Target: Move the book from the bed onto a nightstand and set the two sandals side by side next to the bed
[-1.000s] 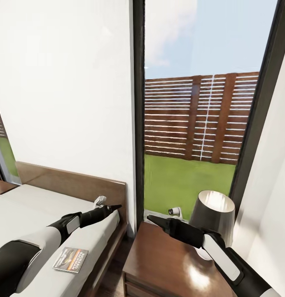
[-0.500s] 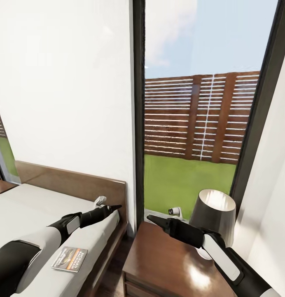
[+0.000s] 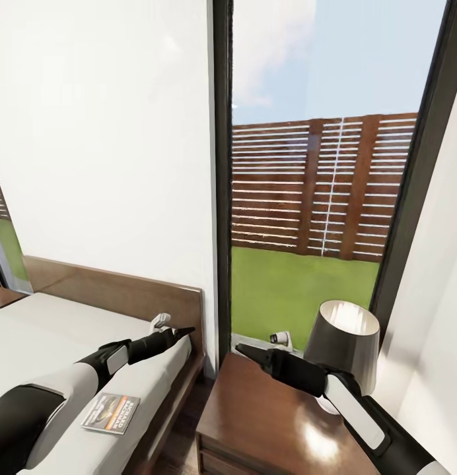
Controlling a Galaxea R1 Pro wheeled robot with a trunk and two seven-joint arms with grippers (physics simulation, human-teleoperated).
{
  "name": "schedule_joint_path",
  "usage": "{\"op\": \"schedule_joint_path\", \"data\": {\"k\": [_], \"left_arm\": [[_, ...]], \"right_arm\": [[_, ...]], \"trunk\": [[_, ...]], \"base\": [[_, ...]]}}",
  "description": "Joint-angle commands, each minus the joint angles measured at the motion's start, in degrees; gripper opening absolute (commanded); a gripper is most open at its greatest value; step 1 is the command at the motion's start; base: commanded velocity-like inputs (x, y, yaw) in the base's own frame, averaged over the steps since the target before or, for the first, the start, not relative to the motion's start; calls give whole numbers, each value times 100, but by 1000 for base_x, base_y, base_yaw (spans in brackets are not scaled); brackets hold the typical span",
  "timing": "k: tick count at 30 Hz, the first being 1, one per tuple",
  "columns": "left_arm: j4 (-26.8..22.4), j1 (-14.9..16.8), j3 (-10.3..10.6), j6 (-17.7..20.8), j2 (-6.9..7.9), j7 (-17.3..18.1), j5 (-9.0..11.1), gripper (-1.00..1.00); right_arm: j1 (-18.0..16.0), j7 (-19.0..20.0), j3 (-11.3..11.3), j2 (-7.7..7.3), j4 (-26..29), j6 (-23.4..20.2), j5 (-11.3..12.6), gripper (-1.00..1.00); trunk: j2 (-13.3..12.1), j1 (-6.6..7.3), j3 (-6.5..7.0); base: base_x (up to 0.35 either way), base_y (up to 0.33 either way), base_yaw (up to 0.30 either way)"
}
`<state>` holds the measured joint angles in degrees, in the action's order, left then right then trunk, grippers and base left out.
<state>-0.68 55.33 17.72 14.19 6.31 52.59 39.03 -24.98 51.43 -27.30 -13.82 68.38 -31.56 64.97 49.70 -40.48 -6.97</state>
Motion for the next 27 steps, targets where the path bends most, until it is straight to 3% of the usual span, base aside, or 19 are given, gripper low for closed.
{"op": "schedule_joint_path", "data": {"k": [1,27], "left_arm": [[-2,4,39,52,2,14,61,100],[-2,0,39,48,-4,14,61,100]], "right_arm": [[-7,-18,-12,-2,0,-43,59,100],[-7,-37,-12,2,0,-43,60,100]], "trunk": [[49,-24,-28],[1092,-595,-494]], "base": [[0,0,0],[0,0,0]]}}
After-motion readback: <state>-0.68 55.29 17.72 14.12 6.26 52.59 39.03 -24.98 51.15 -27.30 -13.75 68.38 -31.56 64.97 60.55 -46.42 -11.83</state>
